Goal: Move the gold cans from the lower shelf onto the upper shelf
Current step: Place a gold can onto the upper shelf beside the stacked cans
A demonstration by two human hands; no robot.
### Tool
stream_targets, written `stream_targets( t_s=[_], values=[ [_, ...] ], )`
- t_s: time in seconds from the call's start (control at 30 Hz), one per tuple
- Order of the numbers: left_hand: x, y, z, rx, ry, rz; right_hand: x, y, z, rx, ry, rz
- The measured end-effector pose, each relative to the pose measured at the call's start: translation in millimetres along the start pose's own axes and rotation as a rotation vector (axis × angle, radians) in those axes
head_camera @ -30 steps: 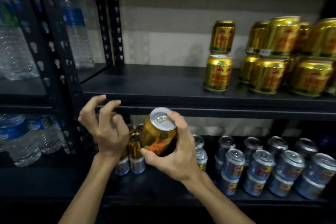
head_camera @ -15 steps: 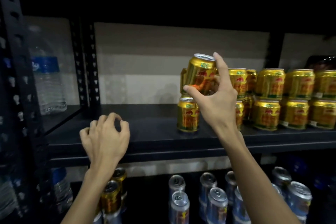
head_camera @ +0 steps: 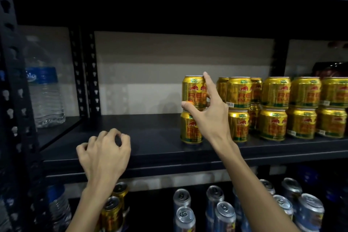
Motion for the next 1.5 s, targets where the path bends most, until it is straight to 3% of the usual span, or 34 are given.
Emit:
stream_targets(
  t_s=[0.43,0.63,1.1,1.5],
  values=[
    [0.1,-1.1,0.9,-0.01,-0.02,0.01,-15.2,-5.1,-12.7,-0.018,-0.044,0.012],
    [0.7,-1.1,0.7,-0.011,-0.017,0.011,-35.1,-10.0,-20.2,-0.256,0.074,0.078],
    [0.8,0.2,-0.9,-0.009,0.011,0.007,-33.3,-26.8,-8.9,-0.167,0.065,0.044],
    [-1.3,4.5,-4.5,-0.027,-0.012,-0.039,-57.7,-25.0,-9.5,-0.146,-0.111,0.138]
  ],
)
Point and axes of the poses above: each hand's wrist, its own x-axis towards the middle knuckle, its own z-axis out of the back of the hand, y = z × x, the point moved 2 cm from there along x, towards the middle knuckle, and after that the axes turned 13 degrees about -y, right-handed, at the moved point
